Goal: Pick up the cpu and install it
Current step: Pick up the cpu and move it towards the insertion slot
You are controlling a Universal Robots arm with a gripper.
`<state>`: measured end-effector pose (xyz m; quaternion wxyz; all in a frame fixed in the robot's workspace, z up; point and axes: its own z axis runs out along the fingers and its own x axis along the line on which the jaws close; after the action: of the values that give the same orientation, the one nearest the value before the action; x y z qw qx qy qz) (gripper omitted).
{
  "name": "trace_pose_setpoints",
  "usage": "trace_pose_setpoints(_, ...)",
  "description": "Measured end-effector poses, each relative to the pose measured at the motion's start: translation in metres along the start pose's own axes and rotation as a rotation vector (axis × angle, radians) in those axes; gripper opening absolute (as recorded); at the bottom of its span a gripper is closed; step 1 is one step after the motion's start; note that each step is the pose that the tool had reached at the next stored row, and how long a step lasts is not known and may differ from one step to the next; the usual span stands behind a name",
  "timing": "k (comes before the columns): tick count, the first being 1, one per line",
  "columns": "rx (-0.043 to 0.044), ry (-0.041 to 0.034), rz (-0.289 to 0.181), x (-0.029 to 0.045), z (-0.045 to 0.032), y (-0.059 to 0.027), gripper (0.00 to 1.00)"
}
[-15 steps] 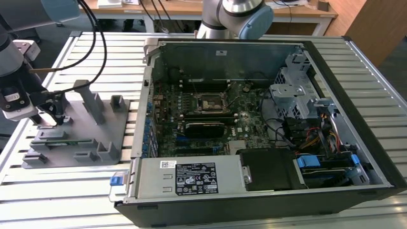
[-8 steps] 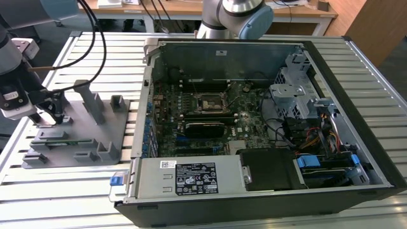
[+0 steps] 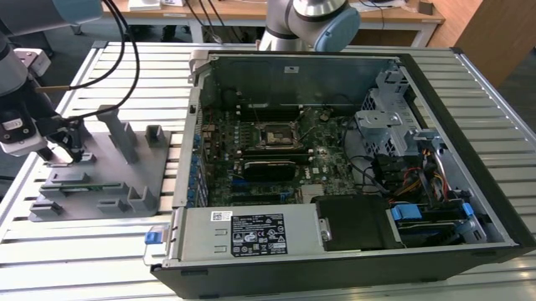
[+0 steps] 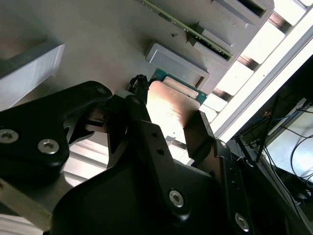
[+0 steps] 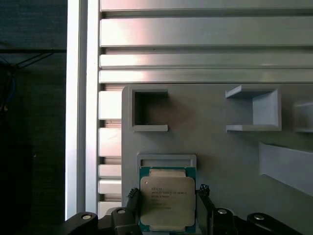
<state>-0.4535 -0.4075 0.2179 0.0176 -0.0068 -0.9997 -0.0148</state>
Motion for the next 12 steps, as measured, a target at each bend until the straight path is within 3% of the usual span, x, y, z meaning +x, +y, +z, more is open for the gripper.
trace_pose_setpoints(12,-0.0004,-0.001,0.0,0.0003,-0.0031,0.0001,0.54)
